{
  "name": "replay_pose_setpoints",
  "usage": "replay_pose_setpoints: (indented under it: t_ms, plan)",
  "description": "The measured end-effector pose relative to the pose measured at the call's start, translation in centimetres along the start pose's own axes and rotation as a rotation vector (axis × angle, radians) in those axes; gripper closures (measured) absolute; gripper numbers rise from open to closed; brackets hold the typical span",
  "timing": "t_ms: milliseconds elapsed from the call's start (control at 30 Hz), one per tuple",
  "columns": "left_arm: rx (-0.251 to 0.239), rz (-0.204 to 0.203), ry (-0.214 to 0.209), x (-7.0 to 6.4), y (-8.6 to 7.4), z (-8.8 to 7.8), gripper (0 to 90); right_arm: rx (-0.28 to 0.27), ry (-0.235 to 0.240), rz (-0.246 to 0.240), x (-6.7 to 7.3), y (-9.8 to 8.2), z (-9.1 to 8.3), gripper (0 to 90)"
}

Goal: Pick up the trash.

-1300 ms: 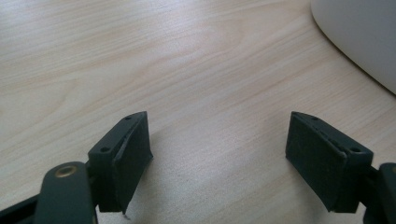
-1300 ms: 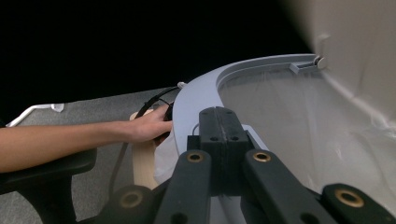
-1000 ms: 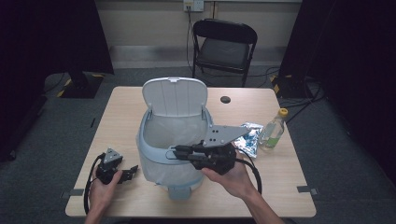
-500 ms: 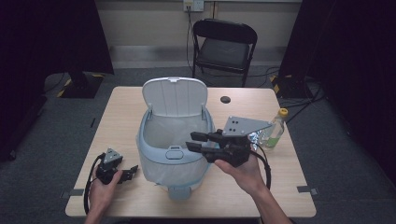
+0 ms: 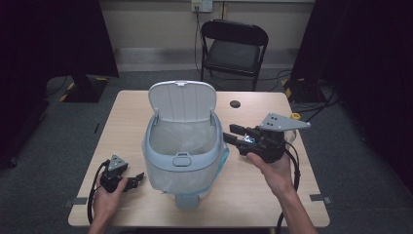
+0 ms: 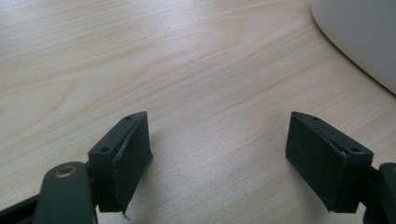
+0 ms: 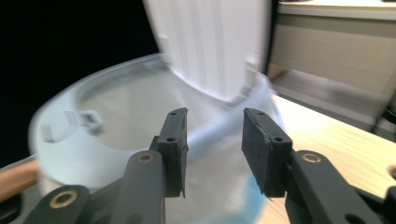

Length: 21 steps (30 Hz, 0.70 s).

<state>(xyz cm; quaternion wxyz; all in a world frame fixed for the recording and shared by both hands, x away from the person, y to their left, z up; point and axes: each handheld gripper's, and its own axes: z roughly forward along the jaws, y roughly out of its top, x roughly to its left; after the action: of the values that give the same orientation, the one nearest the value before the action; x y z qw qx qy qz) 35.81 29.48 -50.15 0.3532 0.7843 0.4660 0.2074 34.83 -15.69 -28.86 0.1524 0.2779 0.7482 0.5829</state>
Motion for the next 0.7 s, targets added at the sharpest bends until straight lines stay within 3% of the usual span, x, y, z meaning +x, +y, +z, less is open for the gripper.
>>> replay_pose_setpoints:
  t_ms: [100,200,233,400,500,700]
  plan:
    - [0.000,0.000,0.000,0.0,0.0,0.0,21.5,0.020,-0.071,0.024,-1.2,-1.1,-0.2,60.3]
    - [0.000,0.000,0.000,0.0,0.0,0.0,21.5,0.041,-0.095,0.037,-1.9,-2.0,-0.1,59.3]
    - [0.000,0.002,0.001,0.0,0.0,0.0,21.5,0.069,-0.132,0.054,-2.9,-3.2,0.0,58.0]
    - [0.000,0.000,0.000,0.0,0.0,0.0,21.5,0.125,-0.183,0.098,-4.7,-5.6,0.5,52.9]
    - [0.000,0.000,0.000,0.0,0.0,0.0,21.5,0.177,-0.222,0.095,-5.5,-7.0,0.9,52.5]
    - [0.000,0.001,0.001,0.0,0.0,0.0,21.5,0.281,-0.284,0.110,-7.8,-11.0,2.0,58.4]
